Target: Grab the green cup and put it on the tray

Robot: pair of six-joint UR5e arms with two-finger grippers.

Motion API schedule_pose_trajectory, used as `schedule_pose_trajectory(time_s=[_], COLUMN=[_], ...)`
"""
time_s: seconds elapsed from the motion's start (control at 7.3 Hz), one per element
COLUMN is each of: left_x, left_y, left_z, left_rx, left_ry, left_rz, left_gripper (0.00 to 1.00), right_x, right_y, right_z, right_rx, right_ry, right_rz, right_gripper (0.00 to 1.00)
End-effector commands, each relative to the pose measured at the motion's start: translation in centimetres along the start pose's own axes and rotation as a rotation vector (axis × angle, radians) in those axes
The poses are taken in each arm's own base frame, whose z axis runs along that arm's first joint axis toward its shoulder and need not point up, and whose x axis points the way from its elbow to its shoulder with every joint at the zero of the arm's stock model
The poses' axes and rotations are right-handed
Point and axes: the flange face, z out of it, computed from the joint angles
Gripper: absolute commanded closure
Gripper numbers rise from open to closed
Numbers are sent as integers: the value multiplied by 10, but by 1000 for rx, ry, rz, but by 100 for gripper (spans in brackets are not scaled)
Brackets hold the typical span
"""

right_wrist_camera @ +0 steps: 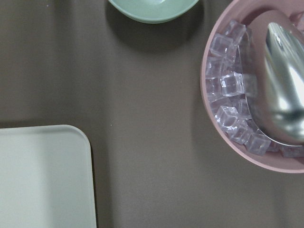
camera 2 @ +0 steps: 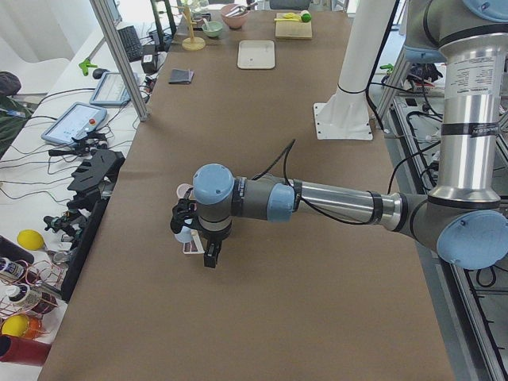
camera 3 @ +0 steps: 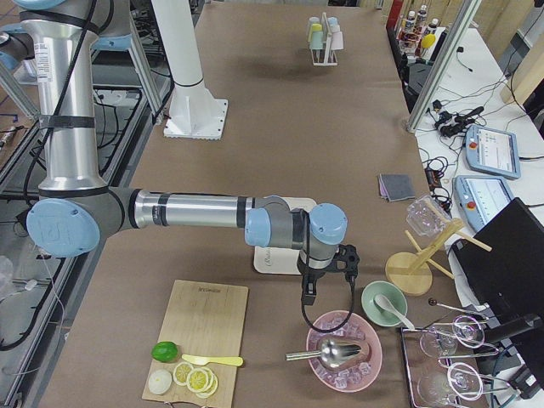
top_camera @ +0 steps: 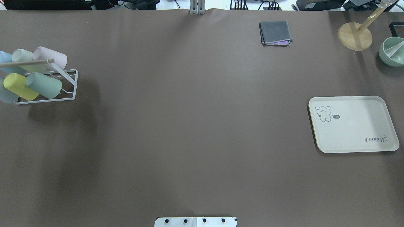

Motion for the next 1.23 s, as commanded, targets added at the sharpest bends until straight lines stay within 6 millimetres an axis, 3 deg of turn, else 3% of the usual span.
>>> schedule_pose_trajectory(time_s=[0.0,0.14,0.41,0.82,1.1], left_x=[1,3,26,35,58], left_y=[2,2,-1,-6,-11], left_z=[-3,-5,-29,-37,-39], left_rx=[4,9,57,67,69], left_ry=[-2,-1,-4,-6,-11], left_rz=[8,18,78,89,134], left_gripper=[1,1,1,1,1], right_x=[4,2,-5,-27,-29], right_y=[0,-2,-5,-9,-4], right_z=[2,1,1,13,21], right_rx=[-4,-1,-1,-26,-15], right_ry=[21,21,20,9,-65], right_rz=[5,4,-5,-10,99], right_gripper=[0,0,0,0,0])
